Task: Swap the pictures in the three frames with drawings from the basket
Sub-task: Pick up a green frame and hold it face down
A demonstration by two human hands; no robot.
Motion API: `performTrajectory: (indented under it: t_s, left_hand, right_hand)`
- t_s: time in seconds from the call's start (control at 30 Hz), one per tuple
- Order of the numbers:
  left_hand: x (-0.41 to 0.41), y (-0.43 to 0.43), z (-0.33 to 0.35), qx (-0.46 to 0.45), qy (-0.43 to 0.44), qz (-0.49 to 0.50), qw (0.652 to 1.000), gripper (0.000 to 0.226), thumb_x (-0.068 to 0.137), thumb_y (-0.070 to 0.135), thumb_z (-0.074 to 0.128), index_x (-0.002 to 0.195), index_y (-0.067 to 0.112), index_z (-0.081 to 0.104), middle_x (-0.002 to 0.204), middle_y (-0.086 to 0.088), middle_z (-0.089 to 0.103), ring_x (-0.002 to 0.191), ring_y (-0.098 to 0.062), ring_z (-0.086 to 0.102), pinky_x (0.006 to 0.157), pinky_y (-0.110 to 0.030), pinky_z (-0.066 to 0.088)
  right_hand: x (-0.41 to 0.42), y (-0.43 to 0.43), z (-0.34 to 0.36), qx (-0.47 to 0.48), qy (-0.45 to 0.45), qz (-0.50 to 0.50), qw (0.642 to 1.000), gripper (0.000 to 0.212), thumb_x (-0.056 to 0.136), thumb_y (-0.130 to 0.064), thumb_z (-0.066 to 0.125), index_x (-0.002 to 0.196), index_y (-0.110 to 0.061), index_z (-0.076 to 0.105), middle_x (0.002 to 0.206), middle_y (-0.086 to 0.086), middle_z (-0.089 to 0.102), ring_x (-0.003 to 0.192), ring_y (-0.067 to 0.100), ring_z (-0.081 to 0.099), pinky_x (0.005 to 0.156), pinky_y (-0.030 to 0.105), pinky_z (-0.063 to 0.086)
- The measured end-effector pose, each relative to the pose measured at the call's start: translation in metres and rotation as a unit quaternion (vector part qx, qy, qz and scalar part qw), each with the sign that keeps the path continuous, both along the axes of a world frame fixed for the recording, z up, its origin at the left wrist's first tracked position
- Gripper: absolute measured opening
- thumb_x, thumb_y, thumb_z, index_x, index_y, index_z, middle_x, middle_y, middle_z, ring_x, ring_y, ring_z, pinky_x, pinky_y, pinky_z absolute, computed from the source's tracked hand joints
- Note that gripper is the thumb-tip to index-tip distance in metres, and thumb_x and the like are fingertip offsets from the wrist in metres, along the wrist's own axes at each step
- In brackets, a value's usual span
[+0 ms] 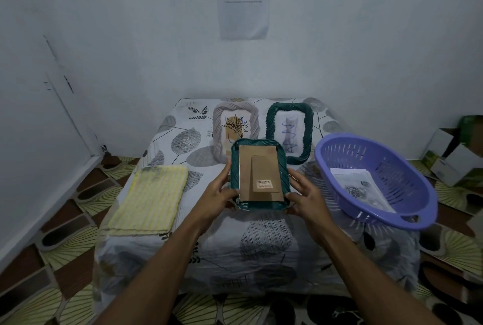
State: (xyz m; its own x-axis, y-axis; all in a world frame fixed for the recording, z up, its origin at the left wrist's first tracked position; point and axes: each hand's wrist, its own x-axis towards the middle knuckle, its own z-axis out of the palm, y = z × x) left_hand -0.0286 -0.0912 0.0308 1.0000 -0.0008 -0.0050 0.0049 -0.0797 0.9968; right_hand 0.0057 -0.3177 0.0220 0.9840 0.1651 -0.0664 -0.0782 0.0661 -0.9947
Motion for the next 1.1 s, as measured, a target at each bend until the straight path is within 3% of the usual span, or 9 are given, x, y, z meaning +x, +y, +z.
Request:
performTrajectory:
  t_s: [0.13,0.2,0.27,0.33,0.43,0.57,0.7,0.93,1.1]
  left_hand:
    - [0.003,-0.007,-0.002,0.08,-0.028,0.036,0.996,0.053,0.097,0.003,0.044,0.141,0.031,0.038,0.115,0.007,0.06,0.082,0.003,0.057,0.07,-0.011,0.045]
    - [0.008,-0.009,-0.012,0.181,-0.059,0.043,0.981,0.046,0.091,0.015,0.047,0.135,0.027,0.05,0.093,0.008,0.061,0.078,0.0,0.055,0.074,-0.024,0.044]
    - [0.012,-0.01,-0.026,0.29,-0.053,0.052,0.954,0.053,0.081,0.038,0.041,0.132,0.028,0.052,0.083,0.011,0.054,0.09,-0.017,0.054,0.082,-0.038,0.042]
    - [0.013,-0.014,-0.032,0.365,-0.033,0.043,0.929,0.062,0.079,0.046,0.031,0.137,0.029,0.046,0.098,0.009,0.054,0.11,-0.027,0.044,0.09,-0.041,0.033]
    - [0.012,-0.025,-0.031,0.439,-0.029,0.046,0.897,0.055,0.088,0.038,0.032,0.141,0.024,0.039,0.128,0.003,0.049,0.12,-0.023,0.031,0.084,-0.035,0.02]
    - [0.012,-0.033,-0.034,0.528,-0.069,0.066,0.844,0.044,0.096,0.036,0.035,0.138,0.022,0.038,0.128,-0.001,0.045,0.116,-0.022,0.032,0.09,-0.039,0.025]
    - [0.011,-0.034,-0.032,0.521,-0.063,0.081,0.848,0.056,0.088,0.043,0.021,0.137,0.022,0.04,0.126,-0.003,0.046,0.115,-0.022,0.033,0.093,-0.039,0.027]
    - [0.027,-0.044,-0.028,0.454,-0.048,0.053,0.888,0.039,0.101,0.031,0.032,0.138,0.028,0.045,0.148,-0.004,0.034,0.133,-0.022,0.021,0.104,-0.041,0.02]
    - [0.029,-0.062,-0.022,0.399,-0.003,0.043,0.916,0.058,0.085,0.045,0.018,0.133,0.038,0.051,0.155,-0.006,0.021,0.139,-0.023,0.011,0.111,-0.046,0.008]
  right_hand:
    - [0.005,-0.006,-0.007,-0.067,0.016,-0.003,0.998,0.051,0.095,0.006,0.042,0.139,-0.02,0.049,0.139,-0.003,0.053,0.117,0.019,0.058,0.085,0.04,0.056]
    - [0.008,-0.009,-0.01,-0.112,0.019,-0.017,0.993,0.047,0.096,0.006,0.041,0.136,-0.015,0.052,0.137,0.004,0.056,0.12,0.022,0.057,0.093,0.04,0.052]
    - [0.01,-0.012,-0.009,-0.164,0.012,-0.026,0.986,0.044,0.096,0.007,0.039,0.133,-0.01,0.054,0.131,0.007,0.06,0.117,0.023,0.058,0.09,0.035,0.05]
    - [0.011,-0.014,-0.004,-0.245,-0.02,-0.033,0.969,0.043,0.093,0.007,0.039,0.132,-0.005,0.055,0.129,0.01,0.062,0.116,0.022,0.058,0.091,0.029,0.046]
    - [0.014,-0.016,-0.005,-0.347,-0.054,-0.038,0.936,0.044,0.091,0.004,0.041,0.13,-0.006,0.058,0.129,0.009,0.062,0.117,0.024,0.057,0.098,0.032,0.044]
    - [0.015,-0.018,-0.009,-0.416,-0.094,-0.047,0.903,0.04,0.089,0.0,0.044,0.123,-0.009,0.064,0.124,0.009,0.066,0.112,0.026,0.06,0.097,0.036,0.048]
    - [0.013,-0.018,-0.01,-0.451,-0.129,-0.074,0.88,0.033,0.09,0.0,0.046,0.113,-0.008,0.066,0.113,0.012,0.068,0.102,0.028,0.062,0.089,0.037,0.051]
    - [0.025,-0.016,-0.018,-0.437,-0.198,-0.057,0.876,0.027,0.093,-0.005,0.045,0.111,-0.008,0.065,0.112,0.01,0.063,0.101,0.024,0.057,0.085,0.032,0.044]
    - [0.025,-0.019,-0.028,-0.421,-0.212,-0.081,0.878,0.027,0.092,-0.004,0.047,0.111,-0.007,0.066,0.11,0.01,0.062,0.099,0.024,0.056,0.085,0.031,0.043]
